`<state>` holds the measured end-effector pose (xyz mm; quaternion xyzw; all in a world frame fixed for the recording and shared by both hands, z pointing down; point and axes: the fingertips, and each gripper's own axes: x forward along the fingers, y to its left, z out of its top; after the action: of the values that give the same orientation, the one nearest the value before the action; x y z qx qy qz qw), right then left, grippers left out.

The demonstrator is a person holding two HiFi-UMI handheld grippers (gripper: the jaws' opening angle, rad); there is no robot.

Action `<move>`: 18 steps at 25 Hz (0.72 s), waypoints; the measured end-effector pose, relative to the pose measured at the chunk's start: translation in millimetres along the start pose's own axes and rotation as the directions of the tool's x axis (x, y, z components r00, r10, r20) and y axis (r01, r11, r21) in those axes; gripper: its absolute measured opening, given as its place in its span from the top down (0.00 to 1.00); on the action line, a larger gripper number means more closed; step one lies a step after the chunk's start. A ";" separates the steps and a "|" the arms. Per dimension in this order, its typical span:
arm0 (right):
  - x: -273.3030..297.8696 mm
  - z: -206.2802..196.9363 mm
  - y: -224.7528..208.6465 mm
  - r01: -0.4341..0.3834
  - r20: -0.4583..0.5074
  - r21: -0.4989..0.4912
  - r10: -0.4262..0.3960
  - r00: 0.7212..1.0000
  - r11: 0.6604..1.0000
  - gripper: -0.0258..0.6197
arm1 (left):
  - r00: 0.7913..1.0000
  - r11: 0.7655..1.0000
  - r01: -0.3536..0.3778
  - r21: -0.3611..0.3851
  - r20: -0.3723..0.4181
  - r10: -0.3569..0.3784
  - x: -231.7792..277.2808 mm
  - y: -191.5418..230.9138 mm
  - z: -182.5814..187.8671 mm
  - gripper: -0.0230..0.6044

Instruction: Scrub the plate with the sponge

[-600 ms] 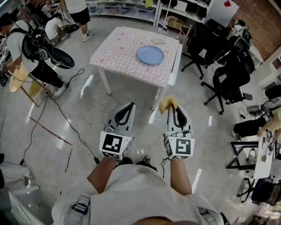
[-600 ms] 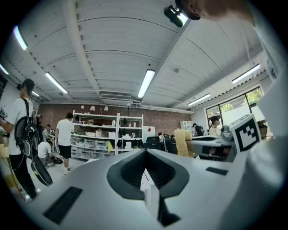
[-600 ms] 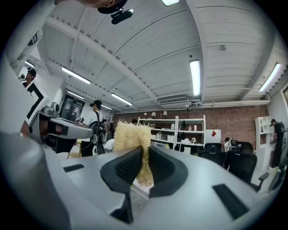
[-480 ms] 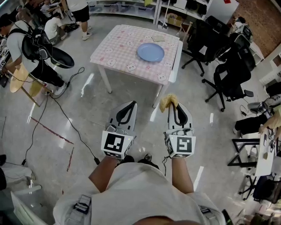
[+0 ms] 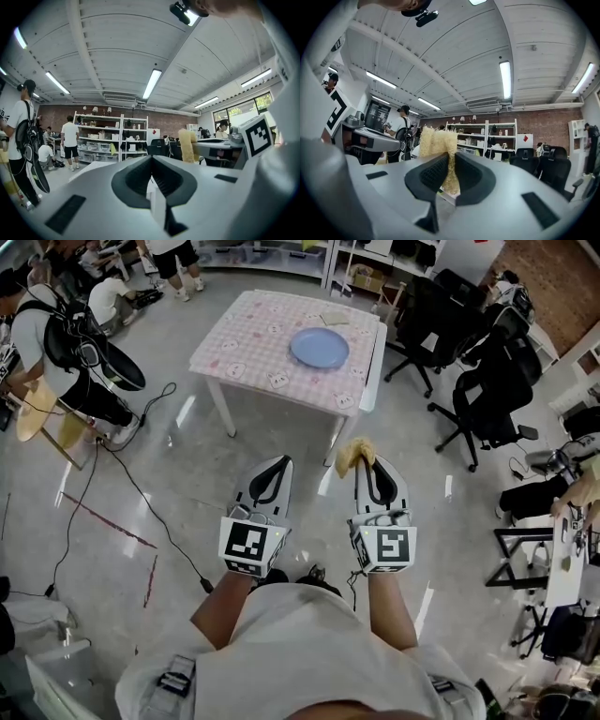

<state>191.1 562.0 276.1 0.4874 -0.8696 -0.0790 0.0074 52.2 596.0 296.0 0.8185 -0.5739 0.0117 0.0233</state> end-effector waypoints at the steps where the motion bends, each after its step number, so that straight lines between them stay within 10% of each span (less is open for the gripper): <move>1: 0.7 -1.6 3.0 -0.001 -0.006 -0.004 0.001 1.000 1.000 0.89 | 1.000 1.000 0.000 -0.004 -0.011 0.000 -0.5 2.2 -4.0 0.95; 18: 33.4 -29.4 57.7 0.037 -0.083 -0.008 -0.037 0.996 0.999 0.89 | 0.995 0.998 0.057 -0.038 -0.074 -0.059 -10.4 64.7 -40.1 0.89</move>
<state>127.4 559.5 311.3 0.5062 -0.8591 -0.0617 0.0436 -11.9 585.9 337.2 0.8333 -0.5487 0.0314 0.0599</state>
